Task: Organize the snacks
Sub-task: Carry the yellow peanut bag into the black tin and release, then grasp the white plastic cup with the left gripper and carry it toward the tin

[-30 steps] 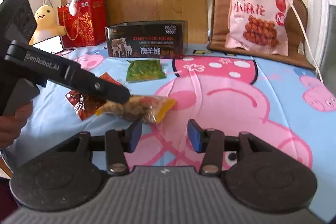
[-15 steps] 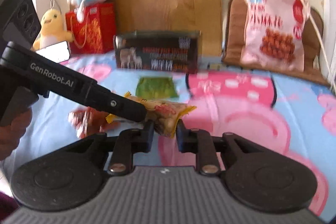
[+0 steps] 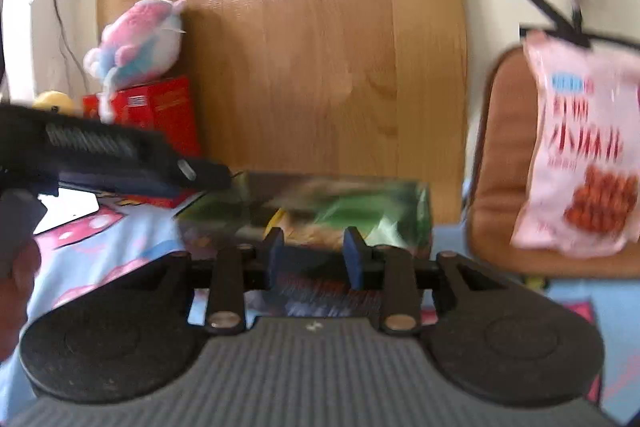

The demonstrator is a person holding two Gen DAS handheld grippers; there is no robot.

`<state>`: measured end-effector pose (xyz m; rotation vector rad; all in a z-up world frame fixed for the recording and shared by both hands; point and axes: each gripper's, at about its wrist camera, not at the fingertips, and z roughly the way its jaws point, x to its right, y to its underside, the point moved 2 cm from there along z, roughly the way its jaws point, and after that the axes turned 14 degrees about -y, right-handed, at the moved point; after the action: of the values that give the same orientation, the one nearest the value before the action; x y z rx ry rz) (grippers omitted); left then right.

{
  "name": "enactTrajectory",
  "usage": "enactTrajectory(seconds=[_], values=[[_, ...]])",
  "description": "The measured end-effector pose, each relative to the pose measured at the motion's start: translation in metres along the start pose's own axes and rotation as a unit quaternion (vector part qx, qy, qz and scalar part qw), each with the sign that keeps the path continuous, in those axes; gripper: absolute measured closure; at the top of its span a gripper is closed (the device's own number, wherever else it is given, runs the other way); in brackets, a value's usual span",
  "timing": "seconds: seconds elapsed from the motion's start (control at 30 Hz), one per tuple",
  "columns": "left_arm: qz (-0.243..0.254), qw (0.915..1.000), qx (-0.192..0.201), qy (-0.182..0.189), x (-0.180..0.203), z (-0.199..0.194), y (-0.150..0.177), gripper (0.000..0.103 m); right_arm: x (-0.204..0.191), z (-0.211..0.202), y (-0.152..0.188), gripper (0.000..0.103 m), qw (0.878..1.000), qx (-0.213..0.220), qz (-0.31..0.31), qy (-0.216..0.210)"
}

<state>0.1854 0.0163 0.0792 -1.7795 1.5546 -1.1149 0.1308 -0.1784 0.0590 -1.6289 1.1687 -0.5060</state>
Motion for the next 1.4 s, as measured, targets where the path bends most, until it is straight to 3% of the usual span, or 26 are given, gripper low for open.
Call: enactTrajectory(seconds=[0.17,0.33,0.5,0.8,0.87,1.0,1.1,1.23,1.4], values=[[-0.074,0.9971,0.008,-0.016,-0.067,-0.029,0.02,0.039,-0.02,-0.031,0.041,0.067,0.997,-0.018,0.047,-0.051],[-0.131,0.9907,-0.012,-0.036,-0.113,-0.04,0.043,0.039,-0.064,-0.012,0.053,0.064,0.992,-0.063,0.023,-0.106],[-0.155,0.987,-0.022,-0.038,-0.132,-0.044,0.058,0.041,-0.111,0.011,0.051,0.061,0.985,-0.085,-0.016,-0.15],[-0.187,0.9791,-0.078,0.012,-0.137,-0.032,0.083,0.055,-0.153,0.068,0.045,0.06,0.978,-0.116,-0.062,-0.159],[-0.185,0.9778,-0.093,0.03,-0.13,-0.028,0.088,0.056,-0.155,0.08,0.05,0.07,0.977,-0.131,-0.068,-0.154],[-0.155,0.9794,-0.104,0.078,-0.096,-0.024,0.09,0.055,-0.143,0.06,0.049,0.07,0.982,-0.115,-0.033,-0.149],[-0.114,0.9798,-0.109,0.123,-0.055,-0.023,0.089,0.055,-0.13,0.021,0.052,0.07,0.989,-0.082,-0.042,-0.115],[-0.055,0.9717,-0.133,0.187,0.01,-0.019,0.096,0.055,-0.102,-0.036,0.057,0.07,0.997,-0.042,-0.033,-0.054],[-0.014,0.9616,-0.172,0.213,0.062,-0.005,0.109,0.055,-0.068,-0.091,0.076,0.07,0.999,-0.031,-0.006,0.03]])
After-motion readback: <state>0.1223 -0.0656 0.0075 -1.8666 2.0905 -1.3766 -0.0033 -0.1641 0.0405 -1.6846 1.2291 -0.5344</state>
